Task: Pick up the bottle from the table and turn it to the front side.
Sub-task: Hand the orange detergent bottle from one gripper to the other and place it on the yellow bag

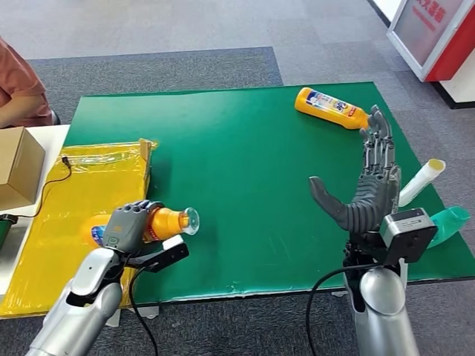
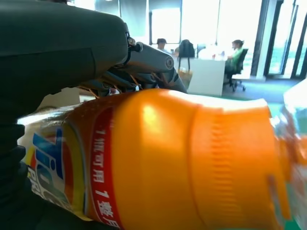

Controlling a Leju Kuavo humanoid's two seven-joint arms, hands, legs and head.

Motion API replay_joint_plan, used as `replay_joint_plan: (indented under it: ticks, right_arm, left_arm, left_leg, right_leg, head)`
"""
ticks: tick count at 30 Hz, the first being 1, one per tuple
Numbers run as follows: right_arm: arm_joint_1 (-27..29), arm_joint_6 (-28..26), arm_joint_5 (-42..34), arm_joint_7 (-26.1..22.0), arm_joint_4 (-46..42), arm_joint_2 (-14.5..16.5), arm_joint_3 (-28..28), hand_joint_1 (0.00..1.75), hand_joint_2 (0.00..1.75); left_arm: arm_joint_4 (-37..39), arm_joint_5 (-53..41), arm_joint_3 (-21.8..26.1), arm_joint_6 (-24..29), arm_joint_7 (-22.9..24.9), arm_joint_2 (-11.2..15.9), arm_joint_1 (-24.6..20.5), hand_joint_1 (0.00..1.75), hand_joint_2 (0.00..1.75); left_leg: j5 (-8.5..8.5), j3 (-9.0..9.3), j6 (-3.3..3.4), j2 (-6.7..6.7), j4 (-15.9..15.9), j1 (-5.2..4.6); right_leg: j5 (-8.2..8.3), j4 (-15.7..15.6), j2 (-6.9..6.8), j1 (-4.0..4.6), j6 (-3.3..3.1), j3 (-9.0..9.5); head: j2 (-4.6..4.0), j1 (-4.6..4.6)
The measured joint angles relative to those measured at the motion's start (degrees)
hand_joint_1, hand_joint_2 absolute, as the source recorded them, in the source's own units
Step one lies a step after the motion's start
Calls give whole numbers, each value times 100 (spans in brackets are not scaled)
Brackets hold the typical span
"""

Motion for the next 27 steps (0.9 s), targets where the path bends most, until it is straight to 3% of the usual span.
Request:
replay_joint_plan:
  ticks: [3, 7, 19, 27]
  right_arm:
    - [-64, -20, -53, 2, 41, 9, -5, 0, 175]
    - [-128, -51, -65, 18, 68, 20, -5, 0, 175]
    - [-154, -105, -63, 44, 178, 24, -4, 0, 175]
    - [-123, -111, -61, 74, 213, 24, -3, 0, 175]
  left_arm:
    - [693, 16, 92, 82, 8, -8, -278, 168, 175]
    - [1366, -102, 205, 338, 109, -27, -542, 0, 175]
    - [2072, -308, 406, 858, 229, -139, -818, 0, 175]
    - [1872, -329, 620, 1524, 126, -248, -449, 0, 175]
  left_leg:
    - [1, 5, -4, 3, 0, 0]
    - [6, 5, -9, 2, 0, 1]
    - [6, 5, -9, 1, 0, 1]
    - [6, 5, -9, 2, 0, 1]
  right_leg:
    - [5, 0, 2, 1, -6, 0]
    - [5, 1, 1, 2, -7, 0]
    - [5, 1, 1, 2, -7, 2]
    - [4, 2, 2, 2, -7, 0]
  head:
    - [0, -1]
    - [0, -1]
    - [0, -1]
    - [0, -1]
